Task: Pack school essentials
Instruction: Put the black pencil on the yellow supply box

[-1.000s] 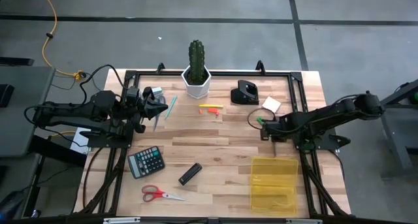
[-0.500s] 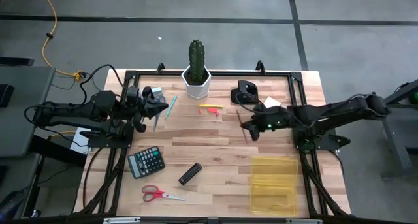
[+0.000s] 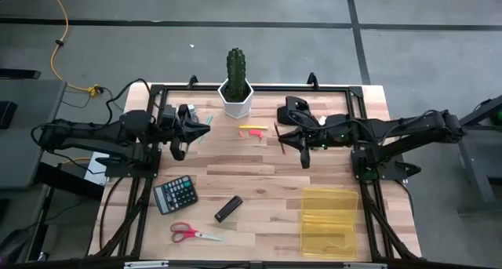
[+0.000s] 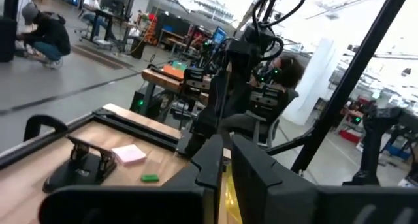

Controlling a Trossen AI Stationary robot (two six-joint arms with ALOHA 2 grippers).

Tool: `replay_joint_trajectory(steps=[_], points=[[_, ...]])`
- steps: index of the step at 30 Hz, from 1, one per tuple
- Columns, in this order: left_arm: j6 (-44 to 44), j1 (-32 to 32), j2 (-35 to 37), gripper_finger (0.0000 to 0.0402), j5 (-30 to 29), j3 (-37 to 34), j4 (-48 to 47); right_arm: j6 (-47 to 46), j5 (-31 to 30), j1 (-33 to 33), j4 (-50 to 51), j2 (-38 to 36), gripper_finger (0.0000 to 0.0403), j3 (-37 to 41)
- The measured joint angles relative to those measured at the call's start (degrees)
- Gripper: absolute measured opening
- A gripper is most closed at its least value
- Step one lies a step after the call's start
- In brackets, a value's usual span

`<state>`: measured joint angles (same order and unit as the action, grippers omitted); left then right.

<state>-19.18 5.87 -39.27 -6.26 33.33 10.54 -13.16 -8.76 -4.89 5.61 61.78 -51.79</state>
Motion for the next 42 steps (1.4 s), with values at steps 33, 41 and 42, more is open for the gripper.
replay_joint_trajectory(steps=[33,41,42], points=[[8.90,-0.04,-3.17,0.0065,1.09,3.40,-0.44,-19.80,9.05,-17.92,20.76,5.97,0.0000,-8.44],[8.88,-0.04,-3.16,0.0065,1.09,3.40,-0.44,-33.74,18.32,-31.33,43.90,10.45,0.0000,-8.44],[8.85,-0.04,-3.16,0.0065,1.09,3.40,-0.41,-35.07,19.41,-32.69,47.44,10.49,0.0000,-8.44]])
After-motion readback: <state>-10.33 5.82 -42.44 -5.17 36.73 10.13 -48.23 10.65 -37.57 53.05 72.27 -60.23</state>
